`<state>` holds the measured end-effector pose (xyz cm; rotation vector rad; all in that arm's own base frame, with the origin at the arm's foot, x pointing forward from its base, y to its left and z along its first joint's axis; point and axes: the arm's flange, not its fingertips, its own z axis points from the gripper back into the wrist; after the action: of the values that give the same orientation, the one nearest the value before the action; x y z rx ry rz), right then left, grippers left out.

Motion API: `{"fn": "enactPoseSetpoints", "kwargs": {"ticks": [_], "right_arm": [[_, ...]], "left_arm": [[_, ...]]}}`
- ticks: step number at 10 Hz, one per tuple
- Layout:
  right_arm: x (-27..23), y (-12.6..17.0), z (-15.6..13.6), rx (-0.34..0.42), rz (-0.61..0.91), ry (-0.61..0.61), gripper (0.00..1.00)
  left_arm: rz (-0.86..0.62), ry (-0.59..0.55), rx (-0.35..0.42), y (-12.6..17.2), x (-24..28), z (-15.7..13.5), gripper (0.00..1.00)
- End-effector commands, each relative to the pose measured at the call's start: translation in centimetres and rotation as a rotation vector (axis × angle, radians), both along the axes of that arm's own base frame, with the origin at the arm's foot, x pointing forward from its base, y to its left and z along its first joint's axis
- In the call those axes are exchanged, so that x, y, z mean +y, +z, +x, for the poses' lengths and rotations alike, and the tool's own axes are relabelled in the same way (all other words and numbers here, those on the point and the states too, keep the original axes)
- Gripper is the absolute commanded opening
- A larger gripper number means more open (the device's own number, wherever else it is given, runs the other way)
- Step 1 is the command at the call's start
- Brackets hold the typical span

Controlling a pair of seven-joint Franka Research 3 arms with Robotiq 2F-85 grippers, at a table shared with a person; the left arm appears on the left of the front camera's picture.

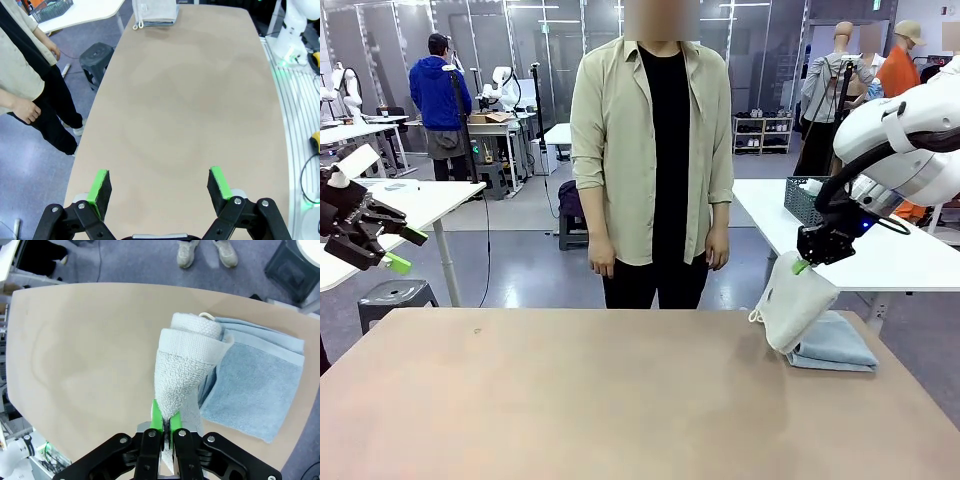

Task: Fold the towels and place them in the basket.
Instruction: Stack the folded Towel with hook on the right side of the table.

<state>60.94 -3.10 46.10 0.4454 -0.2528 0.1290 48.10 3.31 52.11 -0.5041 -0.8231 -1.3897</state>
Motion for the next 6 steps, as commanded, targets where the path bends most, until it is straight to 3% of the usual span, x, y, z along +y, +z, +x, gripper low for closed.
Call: {"fn": "enactPoseSetpoints", "kwargs": {"ticks": [1,6], "right_arm": [[-1.2,-0.7,1.3,0.005,0.064,0.063,0.07],[-4.6,-1.2,2.4,0.054,0.069,0.006,0.07]], "left_arm": [[-0.003,-0.008,-0.004,0.1,0.0,-0.2,0.98],[-0.003,-0.008,-0.004,0.1,0.0,-0.2,0.98]]}}
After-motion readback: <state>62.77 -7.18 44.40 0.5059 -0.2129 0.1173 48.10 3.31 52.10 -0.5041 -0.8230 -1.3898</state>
